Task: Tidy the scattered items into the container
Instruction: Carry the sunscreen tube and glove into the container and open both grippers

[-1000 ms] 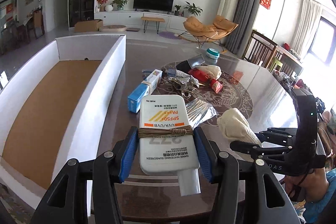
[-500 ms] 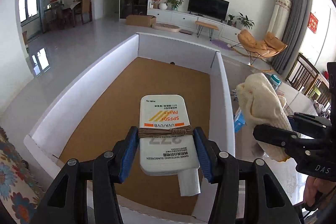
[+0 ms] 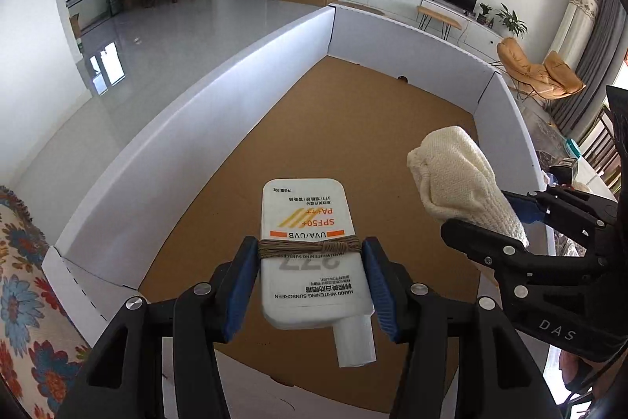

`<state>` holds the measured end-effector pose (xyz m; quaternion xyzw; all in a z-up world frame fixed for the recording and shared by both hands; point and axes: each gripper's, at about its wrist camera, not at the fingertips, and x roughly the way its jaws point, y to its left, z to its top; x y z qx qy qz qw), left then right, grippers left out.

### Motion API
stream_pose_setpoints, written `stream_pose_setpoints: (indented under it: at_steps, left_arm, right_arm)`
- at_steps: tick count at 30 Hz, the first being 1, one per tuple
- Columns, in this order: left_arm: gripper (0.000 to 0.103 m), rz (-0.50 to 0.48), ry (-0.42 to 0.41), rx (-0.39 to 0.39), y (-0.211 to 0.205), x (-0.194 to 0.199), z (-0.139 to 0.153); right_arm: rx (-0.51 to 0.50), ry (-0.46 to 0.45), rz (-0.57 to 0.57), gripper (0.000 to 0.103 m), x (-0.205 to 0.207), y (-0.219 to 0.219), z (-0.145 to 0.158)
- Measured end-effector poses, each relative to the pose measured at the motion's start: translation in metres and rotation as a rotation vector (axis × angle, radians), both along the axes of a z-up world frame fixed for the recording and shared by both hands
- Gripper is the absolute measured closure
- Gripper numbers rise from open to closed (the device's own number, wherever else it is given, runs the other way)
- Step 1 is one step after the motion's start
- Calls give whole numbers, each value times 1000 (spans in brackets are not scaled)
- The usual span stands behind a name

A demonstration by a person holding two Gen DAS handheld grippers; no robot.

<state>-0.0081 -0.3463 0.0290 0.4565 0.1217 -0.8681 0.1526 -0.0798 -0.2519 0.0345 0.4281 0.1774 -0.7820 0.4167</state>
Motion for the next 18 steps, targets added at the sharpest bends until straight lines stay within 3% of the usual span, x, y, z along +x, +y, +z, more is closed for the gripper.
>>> stream_pose_setpoints:
  at_steps: [2, 5, 9, 10, 12, 15, 18]
  left_arm:
    - [43, 8, -10, 4, -3, 0, -3]
    - [29, 23, 19, -10, -2, 5, 4]
    - [29, 9, 95, -77, 20, 15, 28]
    - [29, -9, 124, -93, 31, 19, 37]
    - [29, -74, 185, -113, 61, 28, 56]
    - [20, -224, 259, -108, 121, 44, 78]
    - [8, -392, 277, -97, 191, 55, 80]
  right_arm:
    - [1, 6, -5, 29, -4, 0, -2]
    - [-32, 27, -23, 26, -3, 8, 7]
    - [-134, 83, -101, 22, 10, 51, 32]
    - [-163, 103, -134, 13, 15, 68, 37]
    - [-202, 143, -211, 4, 25, 108, 43]
    - [-184, 191, -338, 2, 36, 178, 34]
    - [-103, 188, -480, 2, 40, 251, 10]
